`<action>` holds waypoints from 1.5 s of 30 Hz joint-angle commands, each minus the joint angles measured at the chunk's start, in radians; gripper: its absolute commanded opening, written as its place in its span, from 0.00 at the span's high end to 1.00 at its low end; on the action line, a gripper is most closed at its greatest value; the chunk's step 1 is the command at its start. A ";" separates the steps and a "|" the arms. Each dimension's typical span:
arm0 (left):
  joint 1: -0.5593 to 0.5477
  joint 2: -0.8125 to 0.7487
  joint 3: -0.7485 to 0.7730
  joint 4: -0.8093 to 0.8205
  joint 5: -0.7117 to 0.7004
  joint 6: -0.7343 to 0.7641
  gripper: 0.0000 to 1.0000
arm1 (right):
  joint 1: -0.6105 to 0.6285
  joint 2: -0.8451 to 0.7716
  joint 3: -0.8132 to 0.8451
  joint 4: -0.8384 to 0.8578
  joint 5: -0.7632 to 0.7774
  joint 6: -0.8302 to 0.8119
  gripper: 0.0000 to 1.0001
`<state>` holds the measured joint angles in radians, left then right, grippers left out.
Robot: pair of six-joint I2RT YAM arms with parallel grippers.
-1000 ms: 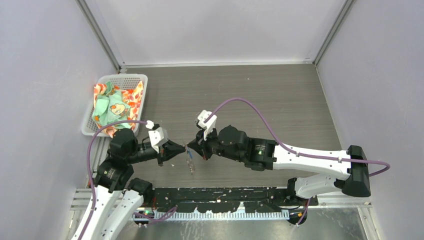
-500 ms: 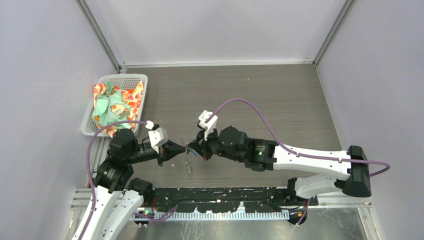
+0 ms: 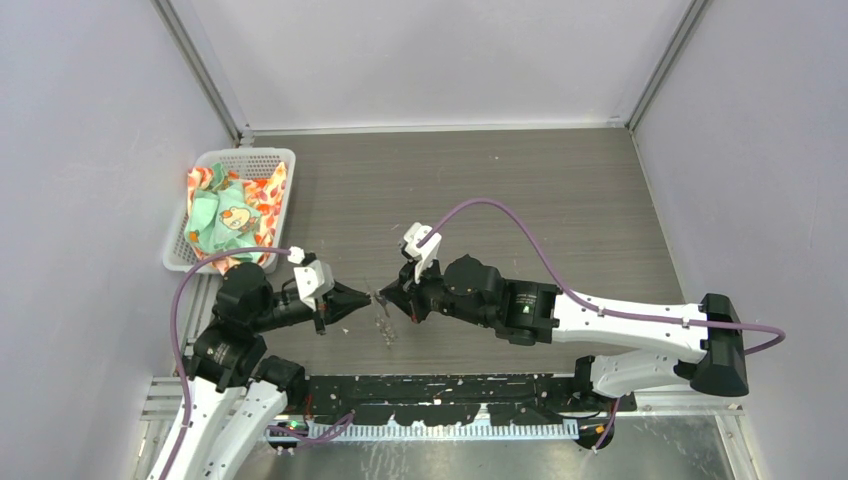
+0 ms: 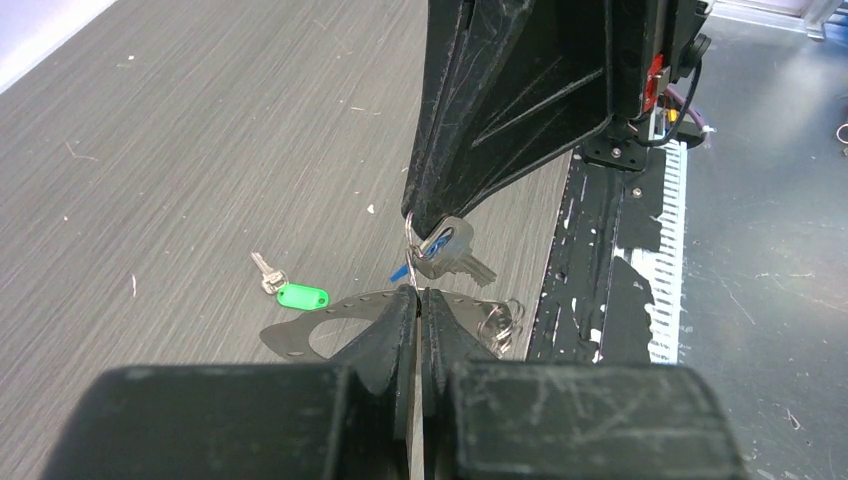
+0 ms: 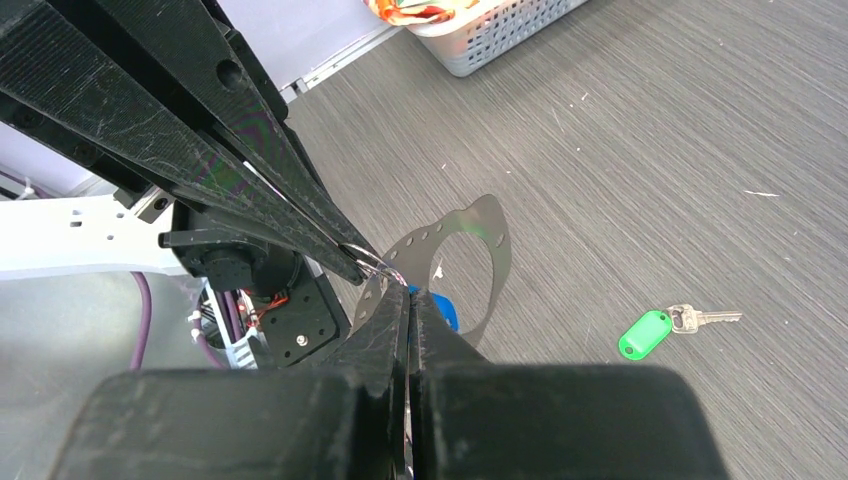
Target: Put the keys on the keyring
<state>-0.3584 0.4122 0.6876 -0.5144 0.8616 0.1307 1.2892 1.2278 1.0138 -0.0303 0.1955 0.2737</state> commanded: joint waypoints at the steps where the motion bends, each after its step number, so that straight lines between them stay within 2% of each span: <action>1: -0.002 -0.016 0.007 0.063 0.051 -0.023 1.00 | -0.012 -0.031 -0.007 0.003 0.041 0.001 0.99; 11: -0.002 -0.042 -0.003 0.064 0.121 -0.002 0.99 | -0.040 -0.029 0.013 -0.054 -0.041 -0.005 0.99; 14: -0.002 -0.048 -0.003 0.065 0.135 0.004 0.99 | -0.061 -0.032 0.022 -0.080 -0.078 -0.008 0.96; 19: -0.002 -0.044 -0.003 0.077 0.155 -0.008 0.99 | -0.083 -0.002 0.069 -0.106 -0.213 -0.040 0.99; 25: -0.002 -0.050 -0.002 0.089 0.162 -0.011 1.00 | -0.163 0.034 0.142 -0.192 -0.373 -0.037 0.99; 30: -0.002 -0.067 -0.008 0.110 0.160 -0.017 0.99 | -0.211 0.054 0.147 -0.224 -0.488 -0.012 0.92; 35: -0.002 -0.069 -0.009 0.129 0.163 -0.034 0.99 | -0.213 0.071 0.154 -0.229 -0.531 -0.001 0.87; 45: -0.002 -0.078 -0.008 0.145 0.162 -0.051 1.00 | -0.213 0.091 0.176 -0.256 -0.584 -0.009 0.85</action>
<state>-0.3584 0.3538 0.6651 -0.4610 0.9794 0.1036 1.0855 1.3136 1.1622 -0.2371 -0.3801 0.2756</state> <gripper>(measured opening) 0.018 0.153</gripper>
